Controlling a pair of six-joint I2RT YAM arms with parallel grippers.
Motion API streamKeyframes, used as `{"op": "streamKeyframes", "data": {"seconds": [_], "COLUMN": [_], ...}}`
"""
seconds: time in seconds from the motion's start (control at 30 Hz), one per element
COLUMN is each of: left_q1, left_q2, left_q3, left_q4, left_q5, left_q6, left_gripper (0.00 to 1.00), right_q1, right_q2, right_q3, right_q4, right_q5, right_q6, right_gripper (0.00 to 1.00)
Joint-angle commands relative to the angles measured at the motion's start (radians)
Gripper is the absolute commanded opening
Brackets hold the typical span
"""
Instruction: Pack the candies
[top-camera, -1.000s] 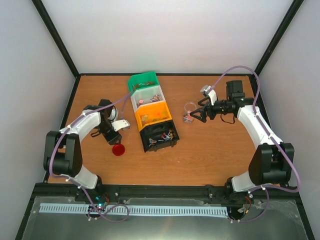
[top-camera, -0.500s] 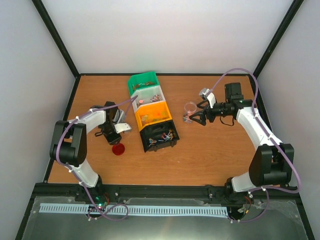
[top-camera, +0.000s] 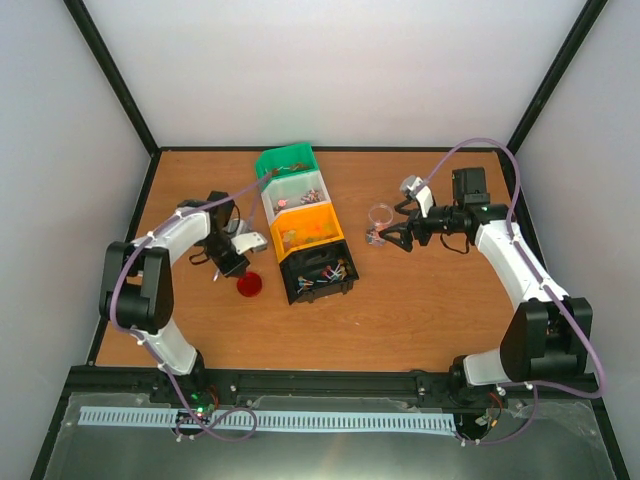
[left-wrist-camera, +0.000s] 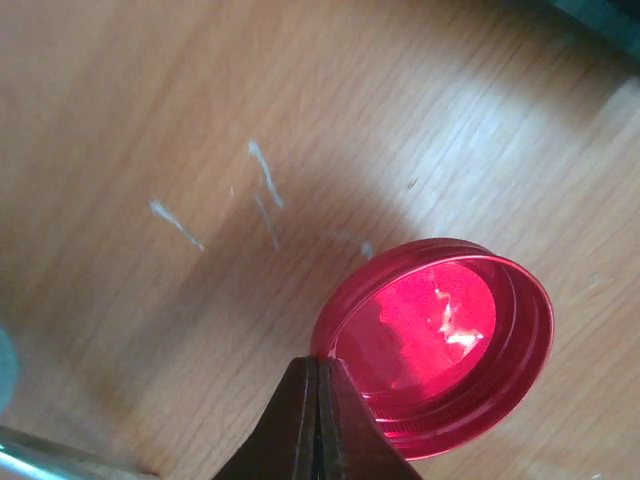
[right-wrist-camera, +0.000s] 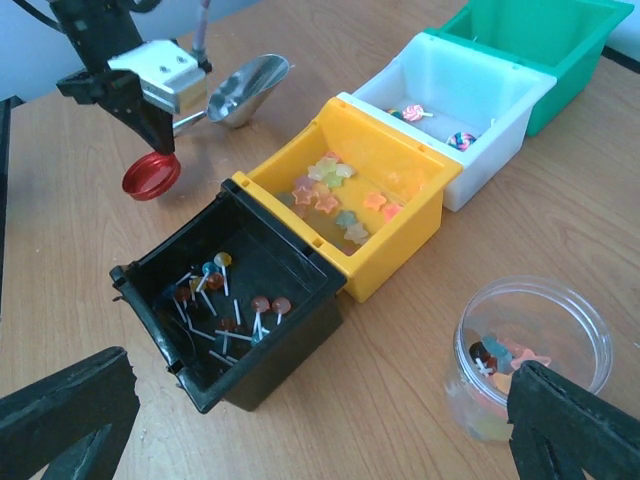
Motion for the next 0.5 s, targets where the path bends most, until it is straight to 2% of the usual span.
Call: {"op": "streamKeyframes", "data": {"seconds": [0.0, 0.13, 0.23, 0.33, 0.47], "left_q1": [-0.005, -0.006, -0.035, -0.137, -0.299], "left_q2": [-0.106, -0.249, -0.359, -0.46, -0.501], "left_q3": [0.126, 0.227, 0.252, 0.238, 0.245], "left_q4": [-0.064, 0.038, 0.196, 0.359, 0.498], "left_q5": [0.19, 0.271, 0.271, 0.195, 0.1], "left_q6": [-0.101, -0.208, -0.218, -0.165, -0.098], "left_gripper": [0.01, 0.01, 0.01, 0.01, 0.01], "right_q1": [0.007, 0.007, 0.007, 0.007, 0.007], "right_q2": [-0.016, 0.011, 0.041, 0.1, 0.165], "right_q3": [0.027, 0.08, 0.112, 0.178, 0.249], "right_q4": [0.039, 0.068, 0.14, 0.152, 0.165], "right_q5": [-0.043, -0.089, -0.105, -0.117, -0.221], "right_q6": [0.036, 0.162, 0.356, 0.528, 0.703], "right_gripper": [1.0, 1.0, 1.0, 1.0, 1.0]}}
